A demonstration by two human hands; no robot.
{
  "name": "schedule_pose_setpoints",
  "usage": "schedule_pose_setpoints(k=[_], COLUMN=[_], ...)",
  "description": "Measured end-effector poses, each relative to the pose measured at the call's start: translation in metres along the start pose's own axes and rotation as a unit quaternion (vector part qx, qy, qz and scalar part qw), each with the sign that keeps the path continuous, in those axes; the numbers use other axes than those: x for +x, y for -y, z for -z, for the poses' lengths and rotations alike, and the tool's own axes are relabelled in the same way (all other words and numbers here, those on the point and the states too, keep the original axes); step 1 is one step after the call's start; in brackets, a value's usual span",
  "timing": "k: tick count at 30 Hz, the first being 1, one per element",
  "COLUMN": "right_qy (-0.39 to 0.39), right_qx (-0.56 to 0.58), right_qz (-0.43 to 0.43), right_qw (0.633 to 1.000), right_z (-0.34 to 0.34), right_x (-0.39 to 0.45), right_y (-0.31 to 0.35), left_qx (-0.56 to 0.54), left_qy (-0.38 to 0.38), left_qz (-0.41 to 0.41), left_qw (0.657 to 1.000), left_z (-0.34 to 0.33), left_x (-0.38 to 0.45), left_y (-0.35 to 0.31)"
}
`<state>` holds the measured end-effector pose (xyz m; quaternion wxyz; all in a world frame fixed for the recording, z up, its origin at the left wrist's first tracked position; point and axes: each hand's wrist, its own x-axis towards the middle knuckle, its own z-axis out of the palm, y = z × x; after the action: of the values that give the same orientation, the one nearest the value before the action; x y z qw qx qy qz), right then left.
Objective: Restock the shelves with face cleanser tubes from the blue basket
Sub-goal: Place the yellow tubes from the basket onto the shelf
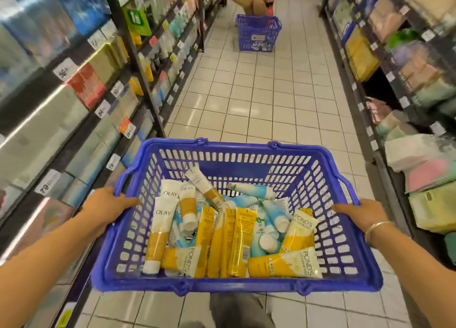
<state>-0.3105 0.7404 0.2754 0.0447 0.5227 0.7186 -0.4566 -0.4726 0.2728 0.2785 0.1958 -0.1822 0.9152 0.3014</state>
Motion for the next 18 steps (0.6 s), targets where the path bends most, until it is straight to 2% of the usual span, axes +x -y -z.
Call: schedule_pose_setpoints(k=[5,10,18], right_qy=[0.032,0.027,0.027], right_qx=[-0.021,-0.054,-0.062], right_qz=[0.034,0.051,0.031], right_qw=[0.999,0.997,0.997], right_z=[-0.013,-0.013,-0.058], right_x=[0.108,0.195,0.312], right_y=[0.104,0.194,0.32], left_qx=[-0.033,-0.051,-0.078], left_qy=[-0.039,-0.015,0.003], left_qz=[0.016,0.035,0.054], left_qw=[0.999,0.998,0.995], left_z=[-0.012,-0.024,-0.023], left_x=[0.073,0.139,0.287], left_y=[-0.08,-0.159,-0.27])
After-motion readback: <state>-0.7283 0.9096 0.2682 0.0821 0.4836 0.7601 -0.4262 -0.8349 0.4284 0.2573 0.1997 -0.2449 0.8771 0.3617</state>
